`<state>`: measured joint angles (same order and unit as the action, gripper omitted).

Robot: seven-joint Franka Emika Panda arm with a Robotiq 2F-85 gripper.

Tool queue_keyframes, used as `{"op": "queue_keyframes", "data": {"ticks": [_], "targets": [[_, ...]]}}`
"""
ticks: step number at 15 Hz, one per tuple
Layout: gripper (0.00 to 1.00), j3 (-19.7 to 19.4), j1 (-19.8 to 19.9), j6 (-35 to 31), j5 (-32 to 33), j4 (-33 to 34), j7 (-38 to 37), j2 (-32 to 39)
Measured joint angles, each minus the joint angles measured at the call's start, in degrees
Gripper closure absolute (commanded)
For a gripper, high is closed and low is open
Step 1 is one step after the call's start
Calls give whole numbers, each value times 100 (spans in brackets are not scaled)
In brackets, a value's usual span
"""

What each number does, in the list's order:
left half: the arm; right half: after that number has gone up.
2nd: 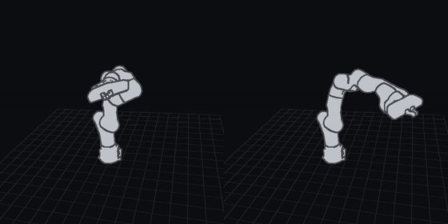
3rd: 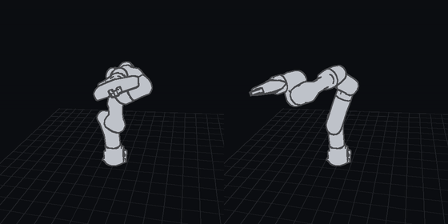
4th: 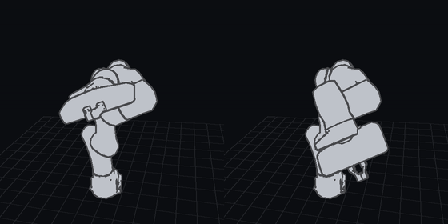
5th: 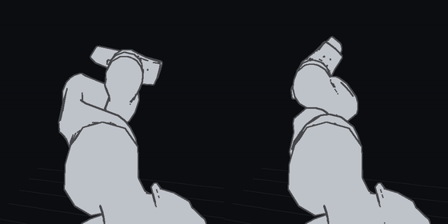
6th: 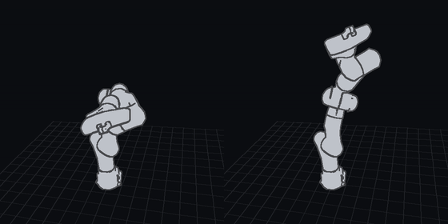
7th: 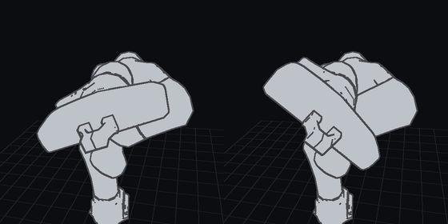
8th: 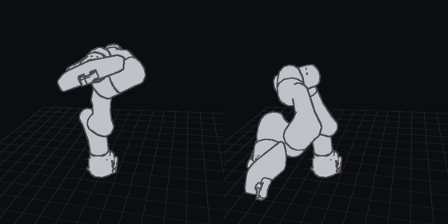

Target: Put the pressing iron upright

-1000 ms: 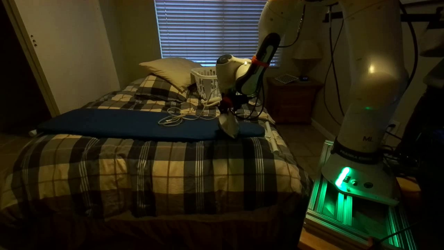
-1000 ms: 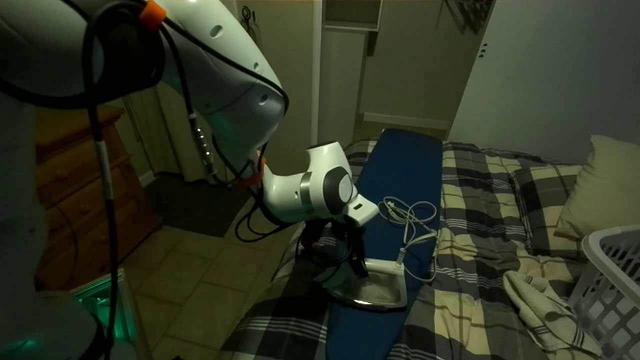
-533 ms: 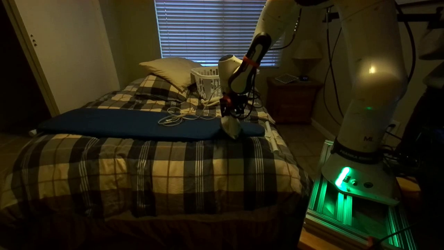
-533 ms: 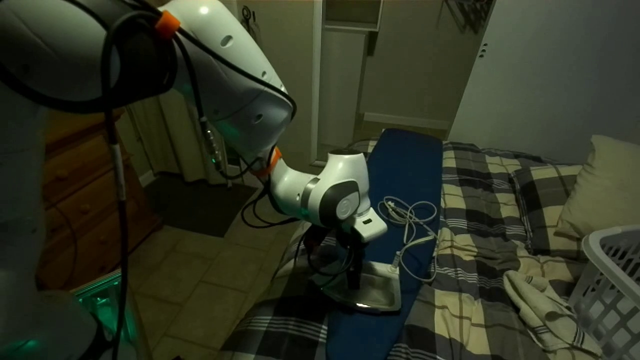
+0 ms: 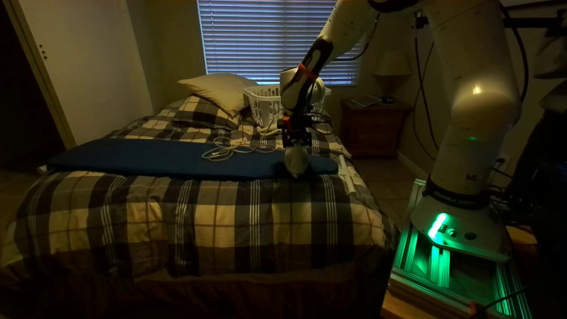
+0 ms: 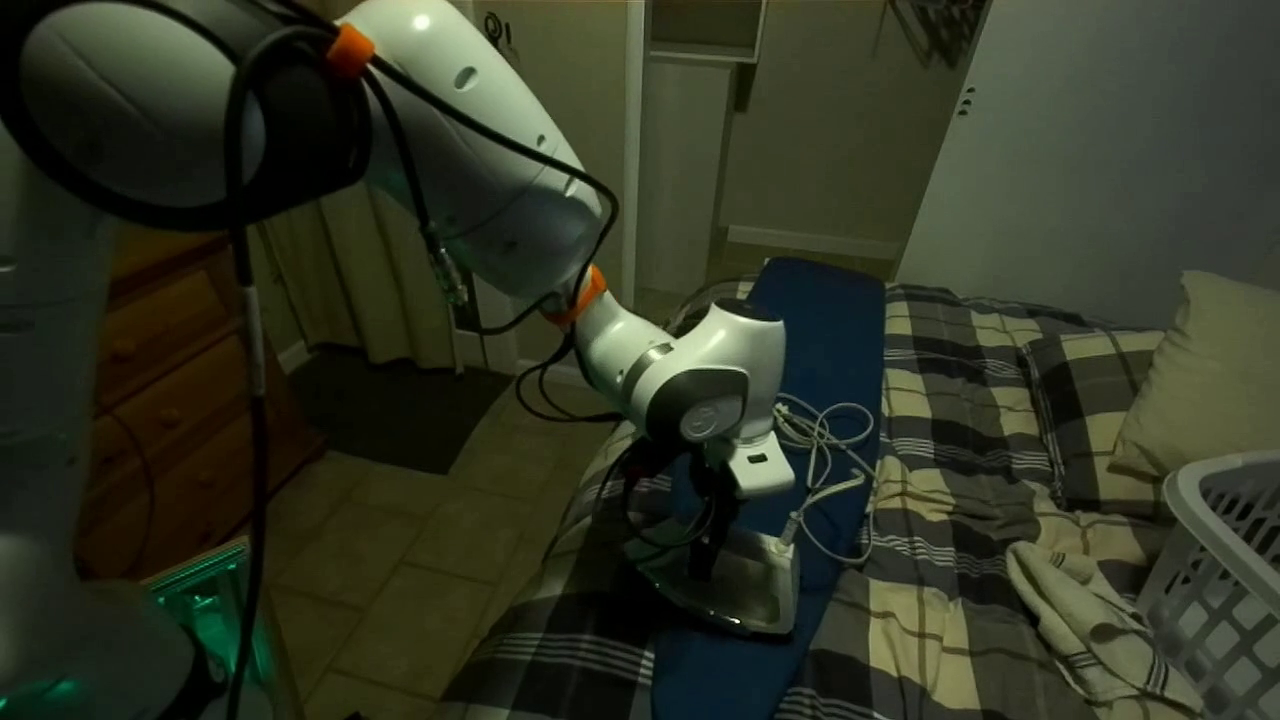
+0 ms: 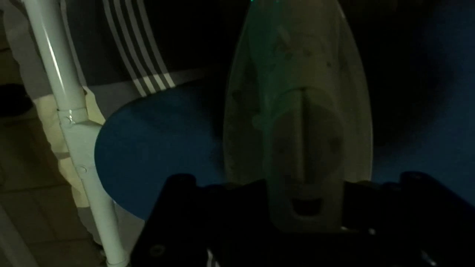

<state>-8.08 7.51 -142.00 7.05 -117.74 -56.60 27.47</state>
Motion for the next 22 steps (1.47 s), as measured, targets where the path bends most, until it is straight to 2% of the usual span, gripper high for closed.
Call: {"op": "queue_keyframes", "data": {"ticks": [4,6,10,18,20,22], "targets": [[100,7,126,819,-1104,327,505,65],[100,-19,192,914,-1410,431,626,99],[100,-140,201,847,-1446,473,648,182],[100,-144,199,882,-1479,491,649,207],[100,-132,266,1311,-1748,664,775,299],[100,-97,455,2032,-2118,1023,1151,451]]}}
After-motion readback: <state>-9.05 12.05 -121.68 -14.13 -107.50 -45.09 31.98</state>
